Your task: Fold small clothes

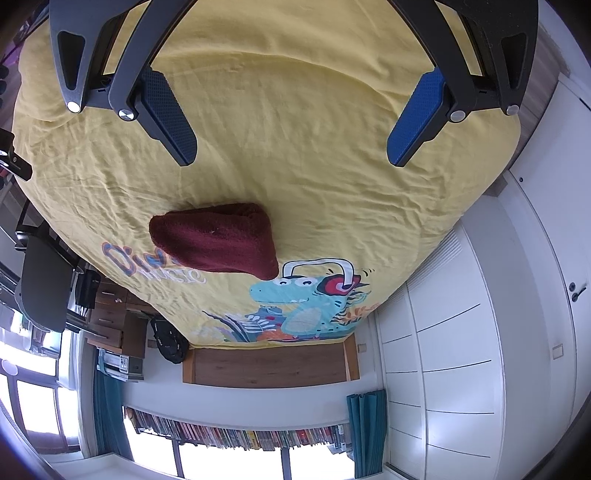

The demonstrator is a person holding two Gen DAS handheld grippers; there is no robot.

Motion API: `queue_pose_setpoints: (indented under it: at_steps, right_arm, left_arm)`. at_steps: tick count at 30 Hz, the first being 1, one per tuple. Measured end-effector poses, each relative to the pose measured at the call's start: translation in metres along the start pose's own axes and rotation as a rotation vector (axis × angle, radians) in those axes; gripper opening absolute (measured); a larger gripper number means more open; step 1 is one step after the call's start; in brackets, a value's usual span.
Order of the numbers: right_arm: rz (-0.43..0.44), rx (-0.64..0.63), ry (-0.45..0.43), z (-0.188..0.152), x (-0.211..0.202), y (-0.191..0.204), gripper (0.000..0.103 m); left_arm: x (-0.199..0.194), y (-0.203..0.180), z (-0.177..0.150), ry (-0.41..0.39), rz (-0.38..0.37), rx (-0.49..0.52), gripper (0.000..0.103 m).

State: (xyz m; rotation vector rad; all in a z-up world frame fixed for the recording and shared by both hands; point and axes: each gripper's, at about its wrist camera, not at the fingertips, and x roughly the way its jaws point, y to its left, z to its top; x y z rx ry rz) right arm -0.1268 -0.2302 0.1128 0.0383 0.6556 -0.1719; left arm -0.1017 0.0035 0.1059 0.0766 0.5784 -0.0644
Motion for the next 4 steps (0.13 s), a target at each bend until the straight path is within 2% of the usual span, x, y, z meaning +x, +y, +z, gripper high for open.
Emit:
queue_pose_setpoints:
  at_steps: [4]
  right_arm:
    - [-0.001,0.001,-0.001,0.0002,-0.0001,0.0002,0.103]
  left_arm:
    - [-0.001,-0.0016,0.0001,0.002,-0.003,0.001,0.102]
